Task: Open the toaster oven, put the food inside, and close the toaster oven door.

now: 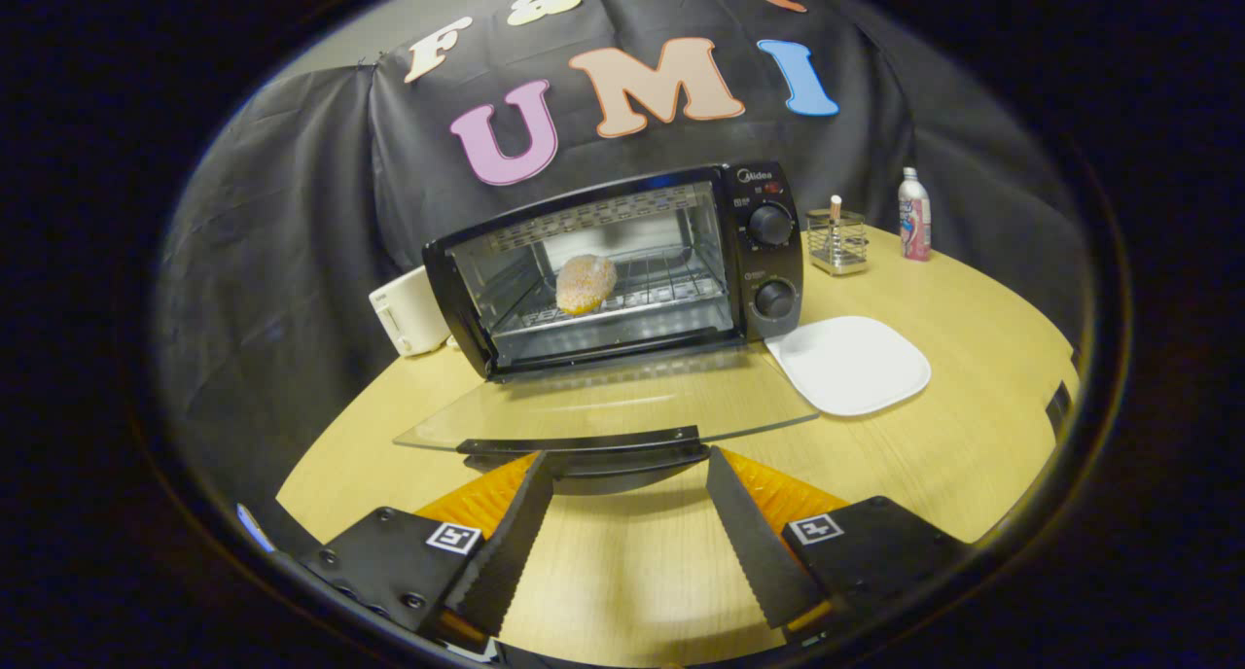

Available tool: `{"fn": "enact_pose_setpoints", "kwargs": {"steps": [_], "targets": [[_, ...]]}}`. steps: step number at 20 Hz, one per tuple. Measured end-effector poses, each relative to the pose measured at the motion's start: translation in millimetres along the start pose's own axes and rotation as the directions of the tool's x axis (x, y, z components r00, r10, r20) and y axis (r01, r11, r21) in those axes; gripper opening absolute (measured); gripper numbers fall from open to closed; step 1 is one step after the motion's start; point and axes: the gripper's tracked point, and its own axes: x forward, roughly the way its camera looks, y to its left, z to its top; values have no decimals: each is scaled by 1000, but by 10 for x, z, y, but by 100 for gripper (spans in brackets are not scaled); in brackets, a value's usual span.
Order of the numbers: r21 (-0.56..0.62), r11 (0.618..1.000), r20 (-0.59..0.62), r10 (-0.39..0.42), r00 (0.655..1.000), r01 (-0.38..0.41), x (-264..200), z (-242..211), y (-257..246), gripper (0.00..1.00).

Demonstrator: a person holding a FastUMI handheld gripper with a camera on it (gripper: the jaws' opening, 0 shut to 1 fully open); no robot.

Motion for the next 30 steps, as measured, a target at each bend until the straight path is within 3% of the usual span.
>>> {"fn": "enact_pose_setpoints", "kwargs": {"steps": [15,24,30], "targets": [[42,998,133,42,990,-48,66,820,168,98],[121,987,195,79,978,-103,305,1253,226,98],[125,987,236,67,969,-99,510,1533,259,99]]}}
